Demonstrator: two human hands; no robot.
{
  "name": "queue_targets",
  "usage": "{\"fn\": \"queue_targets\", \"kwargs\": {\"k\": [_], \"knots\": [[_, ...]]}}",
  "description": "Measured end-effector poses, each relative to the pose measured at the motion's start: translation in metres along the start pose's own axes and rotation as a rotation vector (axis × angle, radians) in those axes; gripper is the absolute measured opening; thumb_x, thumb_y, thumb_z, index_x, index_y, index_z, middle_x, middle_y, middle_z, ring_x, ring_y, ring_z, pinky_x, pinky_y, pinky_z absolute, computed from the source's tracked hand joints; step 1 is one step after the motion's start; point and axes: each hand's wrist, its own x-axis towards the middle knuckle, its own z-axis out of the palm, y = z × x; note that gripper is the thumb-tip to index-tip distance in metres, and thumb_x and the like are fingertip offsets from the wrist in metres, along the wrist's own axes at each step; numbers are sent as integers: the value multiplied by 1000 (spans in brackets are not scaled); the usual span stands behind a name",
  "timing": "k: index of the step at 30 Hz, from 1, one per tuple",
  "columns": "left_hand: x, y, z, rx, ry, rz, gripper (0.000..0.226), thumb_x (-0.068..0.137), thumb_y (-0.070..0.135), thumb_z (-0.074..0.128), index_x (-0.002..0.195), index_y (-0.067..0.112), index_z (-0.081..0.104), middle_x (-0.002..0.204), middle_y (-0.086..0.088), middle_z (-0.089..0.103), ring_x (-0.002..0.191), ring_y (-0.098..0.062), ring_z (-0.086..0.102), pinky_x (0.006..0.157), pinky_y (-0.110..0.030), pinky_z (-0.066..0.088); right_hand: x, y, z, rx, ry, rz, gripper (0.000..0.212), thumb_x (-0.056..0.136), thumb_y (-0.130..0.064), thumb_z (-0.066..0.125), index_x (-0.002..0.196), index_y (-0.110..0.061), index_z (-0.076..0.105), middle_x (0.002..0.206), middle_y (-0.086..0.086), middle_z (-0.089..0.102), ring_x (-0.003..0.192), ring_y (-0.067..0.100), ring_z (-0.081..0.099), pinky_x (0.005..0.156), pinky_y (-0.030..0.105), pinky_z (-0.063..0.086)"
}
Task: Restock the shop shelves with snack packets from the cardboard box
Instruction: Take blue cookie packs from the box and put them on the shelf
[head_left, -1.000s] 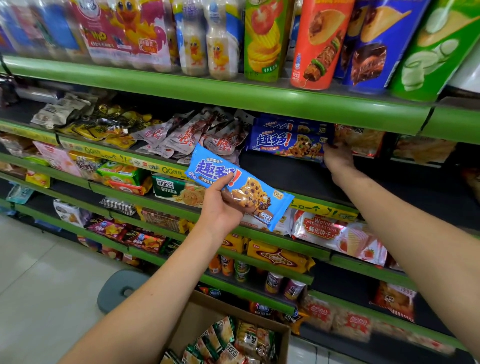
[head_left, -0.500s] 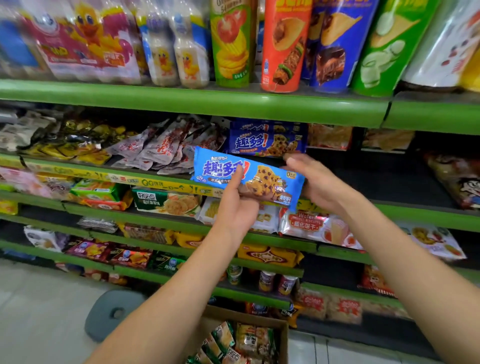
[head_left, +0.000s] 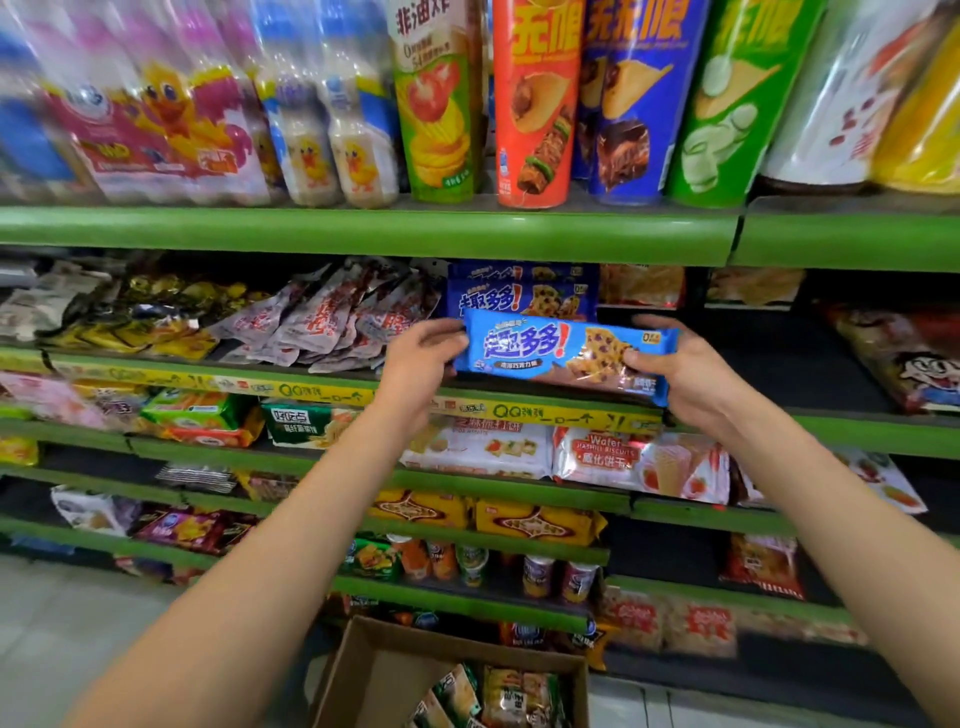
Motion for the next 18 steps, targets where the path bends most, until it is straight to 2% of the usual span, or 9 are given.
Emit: {"fn": "queue_targets", "kwargs": {"k": [2, 4, 5, 7, 9, 11, 13, 16, 18], "knots": [[12, 12, 1, 193, -39, 56, 21, 89, -4, 64, 106, 7, 63, 88, -5, 68, 75, -13, 66, 57, -17, 53, 9, -3, 9, -22, 0, -23, 45, 87, 17, 56, 124, -9, 48, 97, 9, 63, 80, 17, 65, 67, 26, 58], [28, 24, 4, 330, -33, 85, 31, 87, -9, 65, 116, -2, 58, 79, -5, 63, 69, -16, 62, 52, -18, 53, 23, -6, 17, -16, 13, -34, 43, 87, 19, 56, 118, -10, 50, 98, 8, 64, 83, 17, 64, 72, 31, 58], [37, 29, 5, 376, -23, 92, 35, 87, -9, 65, 120, -3, 56, 80, -7, 63, 73, -21, 63, 55, -24, 56, 30, -8, 20, -17, 20, -27, 42, 86, 18, 57, 119, -8, 50, 102, 10, 65, 86, 19, 65, 77, 34, 57], [52, 37, 7, 437, 12, 96, 39, 86, -5, 67, 123, -2, 55, 98, -16, 67, 90, -31, 65, 72, -39, 56, 46, -8, 25, -57, 27, -17, 42, 86, 14, 62, 124, 2, 53, 117, 20, 66, 95, 25, 65, 90, 40, 54], [64, 39, 10, 495, 27, 103, 41, 85, -2, 71, 123, -3, 56, 118, -22, 64, 101, -32, 62, 81, -39, 51, 63, -7, 29, -206, 59, -49, 38, 86, 7, 67, 121, -2, 56, 126, 20, 63, 99, 23, 65, 94, 36, 52], [70, 36, 15, 563, 21, 93, 42, 84, 2, 73, 123, -3, 58, 123, -22, 62, 103, -30, 60, 82, -32, 49, 78, -5, 33, -400, 95, -108, 46, 86, -3, 73, 127, -7, 53, 126, 15, 64, 104, 20, 63, 95, 32, 51], [73, 30, 19, 608, 36, 50, 43, 84, 6, 74, 124, -2, 59, 123, -20, 63, 107, -31, 62, 88, -35, 52, 89, -2, 36, -556, 102, -154, 57, 85, -14, 75, 135, -9, 49, 128, 11, 62, 109, 20, 60, 94, 29, 48], [72, 22, 22, 602, 50, 6, 40, 86, 10, 72, 123, 3, 60, 120, -19, 63, 96, -28, 61, 76, -32, 51, 97, 10, 36, -752, 79, -185, 69, 85, -26, 77, 144, -15, 43, 136, 8, 57, 122, 25, 55, 92, 24, 41], [71, 18, 23, 547, 55, -11, 36, 87, 9, 70, 121, 5, 59, 120, -17, 63, 93, -26, 58, 75, -34, 51, 99, 19, 37, -788, 75, -190, 74, 84, -30, 77, 146, -17, 39, 140, 9, 54, 127, 28, 51, 98, 28, 41]]}}
